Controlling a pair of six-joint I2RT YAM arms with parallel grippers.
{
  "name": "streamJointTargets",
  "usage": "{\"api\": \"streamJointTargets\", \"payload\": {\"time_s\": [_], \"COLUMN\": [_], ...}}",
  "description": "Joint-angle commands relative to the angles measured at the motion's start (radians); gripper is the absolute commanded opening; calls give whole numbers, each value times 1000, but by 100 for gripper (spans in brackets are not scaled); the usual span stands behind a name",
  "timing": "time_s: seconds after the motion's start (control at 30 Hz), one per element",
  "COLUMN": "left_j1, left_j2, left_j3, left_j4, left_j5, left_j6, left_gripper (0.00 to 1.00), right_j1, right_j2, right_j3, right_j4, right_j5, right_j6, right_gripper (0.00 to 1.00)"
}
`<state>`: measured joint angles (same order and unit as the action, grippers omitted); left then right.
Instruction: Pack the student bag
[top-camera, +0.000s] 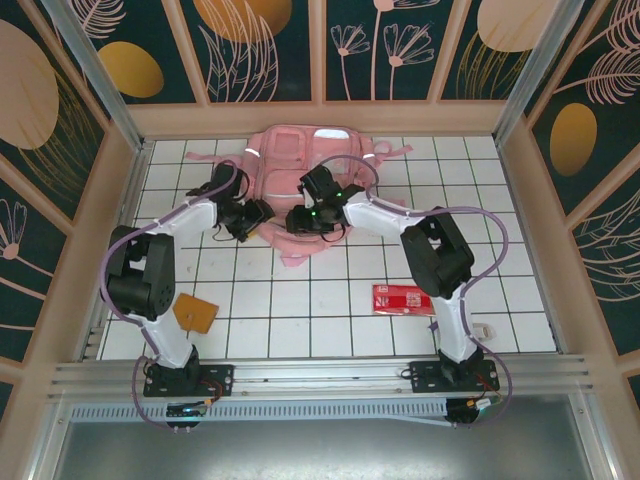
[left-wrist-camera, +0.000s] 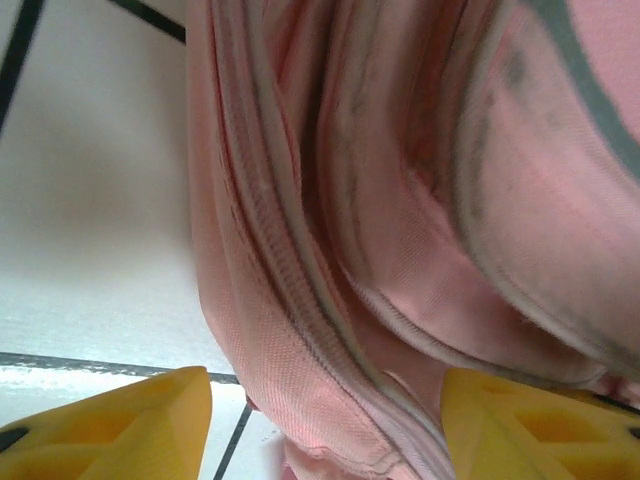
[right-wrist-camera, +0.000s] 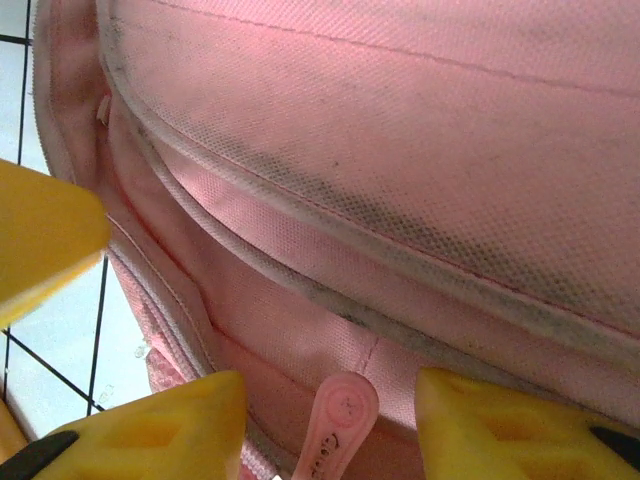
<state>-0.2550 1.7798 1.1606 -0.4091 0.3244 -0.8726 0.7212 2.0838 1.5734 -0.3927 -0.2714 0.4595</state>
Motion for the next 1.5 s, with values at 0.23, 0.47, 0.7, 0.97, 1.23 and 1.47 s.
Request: {"api": "streamJointTargets", "payload": {"time_s": [0.23, 0.47, 0.7, 0.97, 1.23, 1.47], "left_j1": [-10, -9, -10, -10, -10, -10], "left_j2": [18, 6, -15, -45, -49, -60], "left_j3": [-99, -118, -140, -153, -164, -163], "left_j4": [97, 117, 130, 139, 161, 153], "left_j5": [-19, -19, -23, -19, 4, -10], "left_j6": [-63, -63, -64, -61, -76, -69], "left_gripper": [45, 21, 10, 4, 3, 0], "right_j1": [-23, -52, -58, -62, -53, -29], "right_j2": [4, -24, 2, 69, 109, 150], "right_j3": [-47, -109, -105, -45, -9, 63], "right_j4": [65, 165, 189, 194, 125, 21], "right_j5": [-191, -317, -332, -345, -301, -214], "right_j6": [-25, 9, -2, 21, 8, -12], "right_gripper": [34, 25, 15, 33, 31, 23]}}
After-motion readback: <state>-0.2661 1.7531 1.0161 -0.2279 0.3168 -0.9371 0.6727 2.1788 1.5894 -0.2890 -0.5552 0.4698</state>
